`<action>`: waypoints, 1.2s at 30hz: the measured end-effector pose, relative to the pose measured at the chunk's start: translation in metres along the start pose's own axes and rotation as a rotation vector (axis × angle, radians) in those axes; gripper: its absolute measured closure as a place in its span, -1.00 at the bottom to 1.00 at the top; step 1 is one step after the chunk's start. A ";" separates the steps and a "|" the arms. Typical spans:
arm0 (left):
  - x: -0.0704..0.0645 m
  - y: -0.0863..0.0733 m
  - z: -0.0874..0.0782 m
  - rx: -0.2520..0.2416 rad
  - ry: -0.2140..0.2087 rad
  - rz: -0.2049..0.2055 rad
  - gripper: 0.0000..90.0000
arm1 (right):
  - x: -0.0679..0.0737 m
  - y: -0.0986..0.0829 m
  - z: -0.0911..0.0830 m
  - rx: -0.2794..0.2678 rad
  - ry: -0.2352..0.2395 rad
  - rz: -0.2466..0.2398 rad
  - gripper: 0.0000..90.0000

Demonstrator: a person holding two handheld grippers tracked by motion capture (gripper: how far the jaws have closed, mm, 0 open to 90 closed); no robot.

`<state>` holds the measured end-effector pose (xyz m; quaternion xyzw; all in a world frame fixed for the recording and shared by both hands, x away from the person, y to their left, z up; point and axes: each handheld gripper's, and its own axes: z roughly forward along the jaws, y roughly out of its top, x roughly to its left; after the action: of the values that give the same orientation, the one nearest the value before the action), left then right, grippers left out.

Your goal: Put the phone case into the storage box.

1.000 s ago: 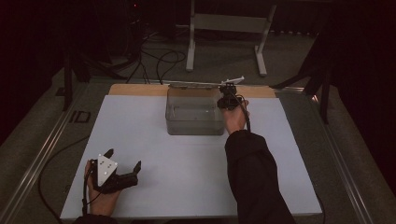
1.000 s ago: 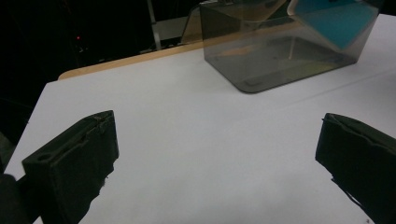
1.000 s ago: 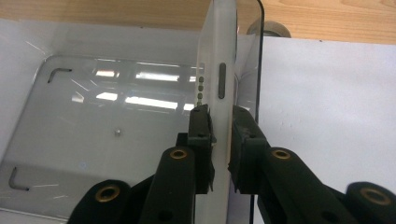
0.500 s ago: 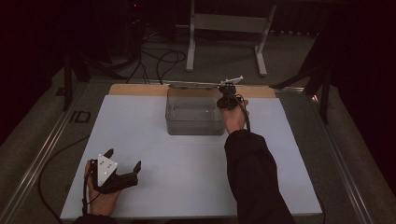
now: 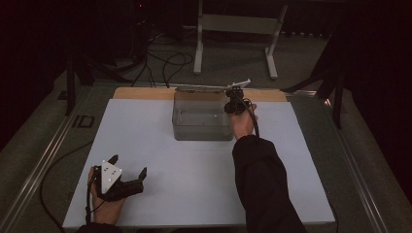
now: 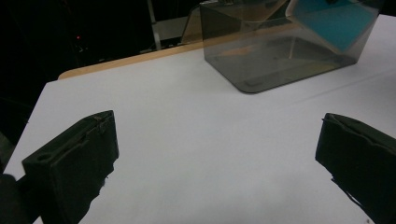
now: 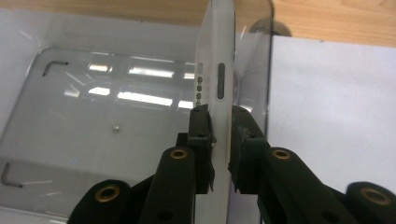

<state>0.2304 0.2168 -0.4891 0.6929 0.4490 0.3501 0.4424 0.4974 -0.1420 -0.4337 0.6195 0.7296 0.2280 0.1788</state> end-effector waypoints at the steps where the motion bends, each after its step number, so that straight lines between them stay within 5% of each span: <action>1: 0.000 0.000 0.000 0.000 0.000 0.000 -1.00 | 0.000 0.000 0.001 0.001 0.001 0.001 0.78; 36: 0.000 0.000 0.000 0.001 -0.001 0.000 -1.00 | 0.003 -0.002 0.009 0.026 -0.032 0.008 0.75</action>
<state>0.2304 0.2170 -0.4891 0.6932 0.4490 0.3496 0.4423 0.5003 -0.1386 -0.4418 0.6283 0.7270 0.2092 0.1814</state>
